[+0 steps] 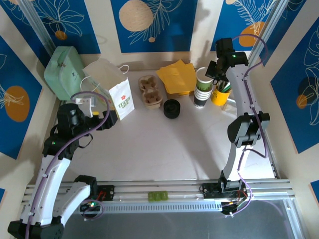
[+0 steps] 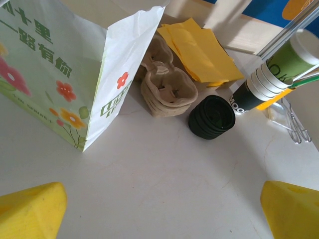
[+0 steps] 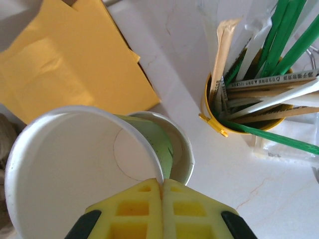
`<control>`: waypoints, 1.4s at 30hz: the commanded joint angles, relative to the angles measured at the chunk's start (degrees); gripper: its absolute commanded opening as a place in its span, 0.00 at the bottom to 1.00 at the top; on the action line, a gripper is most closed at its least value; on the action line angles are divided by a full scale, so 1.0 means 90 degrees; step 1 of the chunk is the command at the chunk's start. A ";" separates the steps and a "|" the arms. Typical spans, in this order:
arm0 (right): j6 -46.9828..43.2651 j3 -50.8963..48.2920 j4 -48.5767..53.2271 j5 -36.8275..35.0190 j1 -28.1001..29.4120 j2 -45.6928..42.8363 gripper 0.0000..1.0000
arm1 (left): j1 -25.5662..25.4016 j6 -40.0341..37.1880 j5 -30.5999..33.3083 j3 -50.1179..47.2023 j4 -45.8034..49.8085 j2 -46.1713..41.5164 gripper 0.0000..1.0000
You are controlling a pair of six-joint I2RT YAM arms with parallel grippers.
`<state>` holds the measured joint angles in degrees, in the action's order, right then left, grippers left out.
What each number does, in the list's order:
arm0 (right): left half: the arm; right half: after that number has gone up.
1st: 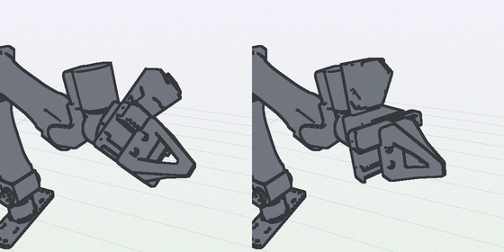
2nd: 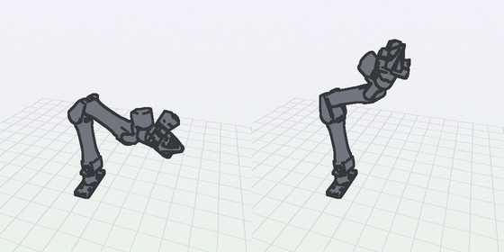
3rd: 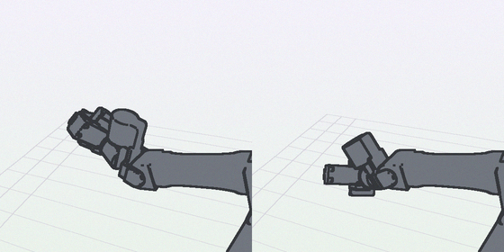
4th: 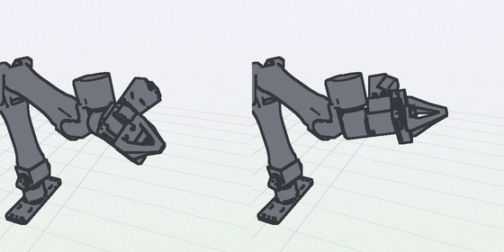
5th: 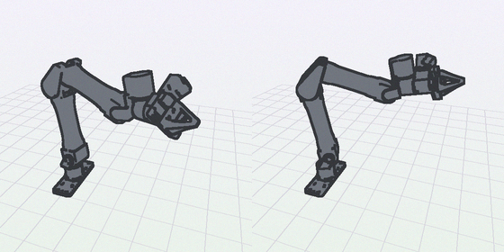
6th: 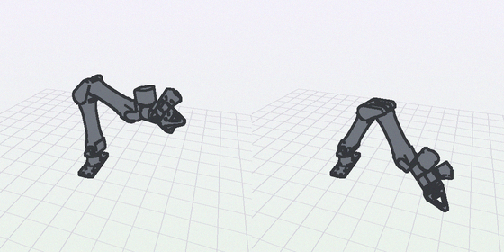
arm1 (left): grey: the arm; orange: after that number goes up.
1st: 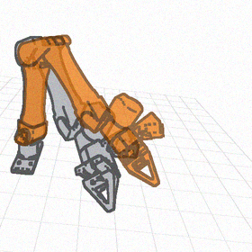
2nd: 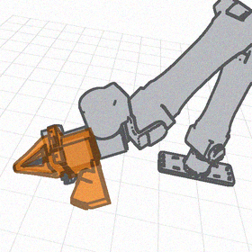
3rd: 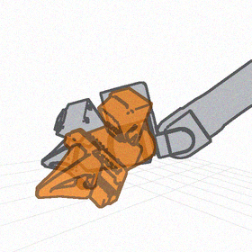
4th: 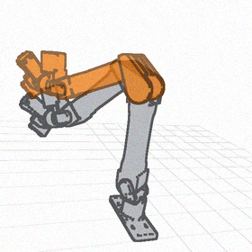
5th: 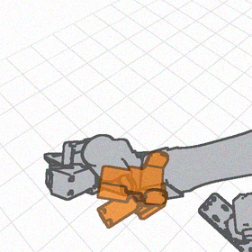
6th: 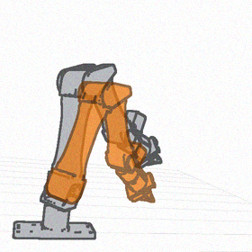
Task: Pack the takeout coffee
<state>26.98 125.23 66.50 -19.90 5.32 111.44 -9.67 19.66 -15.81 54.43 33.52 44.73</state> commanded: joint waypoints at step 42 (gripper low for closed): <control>0.1301 -0.7009 -0.3119 -0.0366 0.4662 -0.4177 0.02 | -0.0033 0.1026 -0.0471 -0.0830 -0.0710 -0.0431 0.99</control>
<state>35.18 64.16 42.70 -22.22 44.95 74.50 -9.67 26.87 -18.17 47.99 29.61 41.30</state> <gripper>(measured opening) 0.058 0.994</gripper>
